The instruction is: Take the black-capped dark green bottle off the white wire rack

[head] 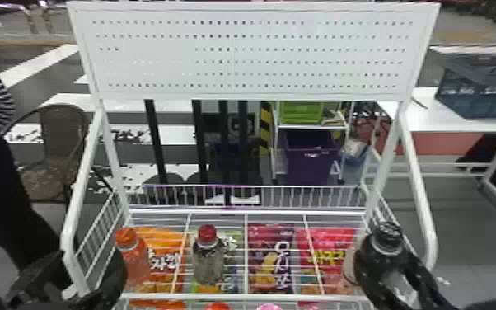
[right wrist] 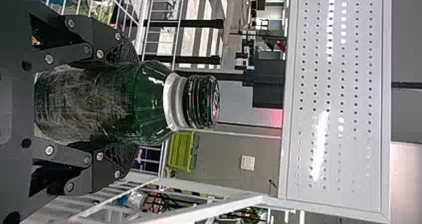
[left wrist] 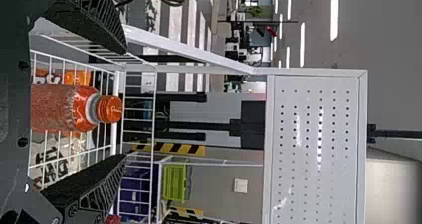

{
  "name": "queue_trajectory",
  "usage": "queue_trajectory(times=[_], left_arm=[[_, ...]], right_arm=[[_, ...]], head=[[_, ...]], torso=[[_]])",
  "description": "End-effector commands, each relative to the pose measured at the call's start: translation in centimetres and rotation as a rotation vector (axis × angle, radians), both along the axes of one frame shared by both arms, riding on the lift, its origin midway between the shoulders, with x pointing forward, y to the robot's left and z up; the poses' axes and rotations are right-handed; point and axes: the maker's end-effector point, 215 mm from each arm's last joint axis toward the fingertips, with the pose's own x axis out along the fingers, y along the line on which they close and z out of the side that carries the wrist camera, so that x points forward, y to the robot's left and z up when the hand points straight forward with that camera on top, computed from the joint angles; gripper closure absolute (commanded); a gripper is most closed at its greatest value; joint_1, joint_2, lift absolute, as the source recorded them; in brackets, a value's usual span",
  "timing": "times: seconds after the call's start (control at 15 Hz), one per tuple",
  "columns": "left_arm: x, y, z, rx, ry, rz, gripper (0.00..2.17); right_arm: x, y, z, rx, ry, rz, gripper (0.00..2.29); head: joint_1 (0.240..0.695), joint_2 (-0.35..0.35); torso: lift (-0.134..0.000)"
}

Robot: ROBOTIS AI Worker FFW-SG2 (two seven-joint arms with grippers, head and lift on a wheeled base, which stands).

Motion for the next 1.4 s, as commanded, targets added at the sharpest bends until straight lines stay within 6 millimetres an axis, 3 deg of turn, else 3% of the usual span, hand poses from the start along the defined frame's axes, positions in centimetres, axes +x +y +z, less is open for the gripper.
queue_trajectory(times=[0.0, 0.33, 1.33], left_arm=[[0.0, 0.0, 0.1, -0.002, -0.002, 0.000, 0.14], [-0.2, -0.1, 0.2, -0.001, -0.004, -0.001, 0.14], [-0.1, -0.1, 0.3, -0.003, -0.006, 0.000, 0.14]], right_arm=[[-1.8, -2.7, 0.8, -0.006, -0.024, -0.038, 1.29], [-4.0, -4.7, 3.3, 0.018, -0.093, -0.056, 1.29], [-3.9, -5.8, 3.9, 0.023, -0.108, -0.070, 1.29]], head=[[0.499, 0.000], [0.499, 0.000], [0.499, 0.000]], torso=[[0.000], [0.000], [0.000]])
